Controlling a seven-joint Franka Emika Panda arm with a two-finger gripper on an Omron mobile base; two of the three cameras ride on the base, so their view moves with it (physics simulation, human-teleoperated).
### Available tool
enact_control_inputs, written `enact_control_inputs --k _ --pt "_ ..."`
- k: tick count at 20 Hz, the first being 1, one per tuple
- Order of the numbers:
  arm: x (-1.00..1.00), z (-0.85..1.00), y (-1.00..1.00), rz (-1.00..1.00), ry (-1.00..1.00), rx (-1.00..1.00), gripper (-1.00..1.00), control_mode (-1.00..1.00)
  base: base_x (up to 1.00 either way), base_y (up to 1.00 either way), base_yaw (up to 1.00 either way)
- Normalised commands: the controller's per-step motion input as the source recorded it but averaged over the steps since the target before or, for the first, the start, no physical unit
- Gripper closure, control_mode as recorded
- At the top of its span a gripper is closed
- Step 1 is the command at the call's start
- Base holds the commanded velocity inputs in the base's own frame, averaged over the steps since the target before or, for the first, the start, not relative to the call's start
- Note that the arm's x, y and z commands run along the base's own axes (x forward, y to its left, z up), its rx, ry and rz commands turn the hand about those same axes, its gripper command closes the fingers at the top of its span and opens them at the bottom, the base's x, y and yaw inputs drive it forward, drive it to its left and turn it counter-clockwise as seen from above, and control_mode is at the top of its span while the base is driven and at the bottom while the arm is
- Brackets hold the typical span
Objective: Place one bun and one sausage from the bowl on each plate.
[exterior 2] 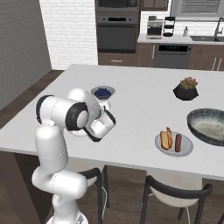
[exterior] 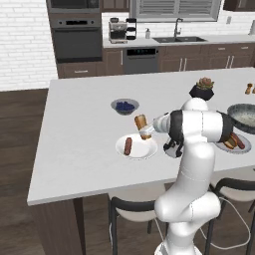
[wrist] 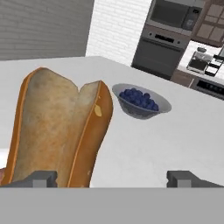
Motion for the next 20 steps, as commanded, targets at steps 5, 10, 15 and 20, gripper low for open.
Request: enact_control_inputs --k 5,10,15,20 --pt "-0.56 -0.36 0.01 0.14 -0.13 0.00 -1.00 -1.00 0.00 0.00 0.00" --pt "-0.28 -0.10 0.00 0.09 0.15 0.00 -1.00 -1.00 0.00 0.00 0.00" --pt "0.00 -0.51 -0.22 0.00 -0.03 0.00 -1.00 -1.00 0.00 0.00 0.00" --pt "-0.06 -0.86 -0.15 0.00 -0.11 0.00 -1.00 -1.00 0.00 0.00 0.00"
